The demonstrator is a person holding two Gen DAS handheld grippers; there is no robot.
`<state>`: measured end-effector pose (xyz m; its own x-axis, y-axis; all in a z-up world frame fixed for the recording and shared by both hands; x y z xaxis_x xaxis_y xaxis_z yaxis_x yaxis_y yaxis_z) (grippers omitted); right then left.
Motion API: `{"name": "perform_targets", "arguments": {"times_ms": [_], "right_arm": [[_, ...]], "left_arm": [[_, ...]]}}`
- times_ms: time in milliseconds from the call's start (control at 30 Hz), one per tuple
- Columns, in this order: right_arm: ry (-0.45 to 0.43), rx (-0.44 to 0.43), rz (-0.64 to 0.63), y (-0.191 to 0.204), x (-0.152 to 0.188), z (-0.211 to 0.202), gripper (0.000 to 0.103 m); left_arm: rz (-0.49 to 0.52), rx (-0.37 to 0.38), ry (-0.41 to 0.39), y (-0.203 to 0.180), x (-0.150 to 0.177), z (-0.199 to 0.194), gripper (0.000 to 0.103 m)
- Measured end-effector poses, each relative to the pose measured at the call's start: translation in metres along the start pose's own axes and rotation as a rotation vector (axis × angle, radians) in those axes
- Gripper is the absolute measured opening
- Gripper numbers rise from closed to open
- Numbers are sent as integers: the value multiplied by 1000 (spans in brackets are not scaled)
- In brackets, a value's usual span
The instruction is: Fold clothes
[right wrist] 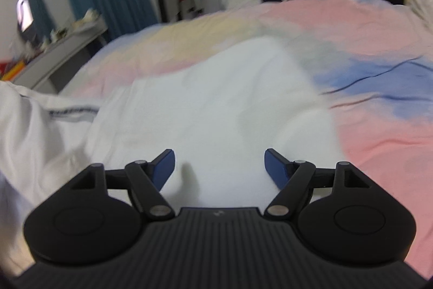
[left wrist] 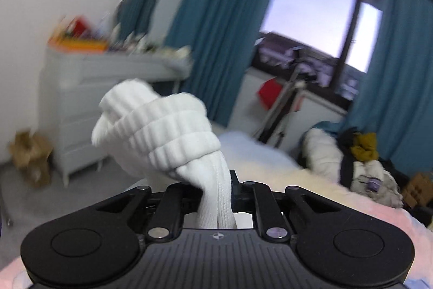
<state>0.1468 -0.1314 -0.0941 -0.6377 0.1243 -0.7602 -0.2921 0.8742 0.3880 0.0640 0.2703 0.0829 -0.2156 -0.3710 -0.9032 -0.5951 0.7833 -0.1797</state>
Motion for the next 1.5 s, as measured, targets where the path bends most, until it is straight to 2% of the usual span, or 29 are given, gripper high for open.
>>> {"name": "perform_targets", "arguments": {"times_ms": [167,333,400,533,700,800,867,933,967,1033,1100,1133,1300,1500], "right_arm": [[-103,-19,92,-28,-23,-44,75],[-190,-24,200,-75,-41,-83,75],[-225,-24,259,-95,-46,-93,76],[-251,-37,334,-125,-47,-98,76],[-276,-44,402,-150,-44,-102,76],[-291,-51,440,-163,-42,-104,77],[-293,-67,458,-168,-43,-103,77],[-281,-88,460,-167,-42,-98,77],[-276,-98,461,-166,-42,-96,77],[-272,-118,467,-165,-42,-94,77],[-289,-145,488,-165,-42,-98,78],[-298,-160,503,-166,-42,-99,78],[-314,-218,562,-168,-41,-101,78],[-272,-233,630,-166,-34,-88,78]], "left_arm": [[108,82,-118,-112,21,-47,14],[218,165,-234,-225,44,-94,14],[294,214,-253,-274,78,-107,16],[521,331,-248,-353,170,-117,19],[786,418,-125,-404,277,-102,18],[809,409,-158,-405,299,-98,18],[811,415,-149,-406,301,-97,18],[817,425,-137,-403,302,-95,26],[822,434,-130,-397,301,-93,31],[824,451,-118,-375,295,-87,61],[831,479,-112,-338,282,-85,77],[842,500,-112,-324,281,-89,81],[901,513,-135,-268,277,-119,82],[859,435,-131,-217,251,-113,87]]}}
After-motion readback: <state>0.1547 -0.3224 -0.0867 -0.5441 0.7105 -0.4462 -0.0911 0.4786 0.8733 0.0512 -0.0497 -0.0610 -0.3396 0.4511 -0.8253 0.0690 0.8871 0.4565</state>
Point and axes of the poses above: each gripper's, at about its wrist camera, not at the fingertips, and z roughly the way its jaws point, y to its left, x to its underside, the point moved 3 cm from there along z, roughly the way its jaws point, and after that the axes turned 13 degrees about -x, right-handed, at the moved point
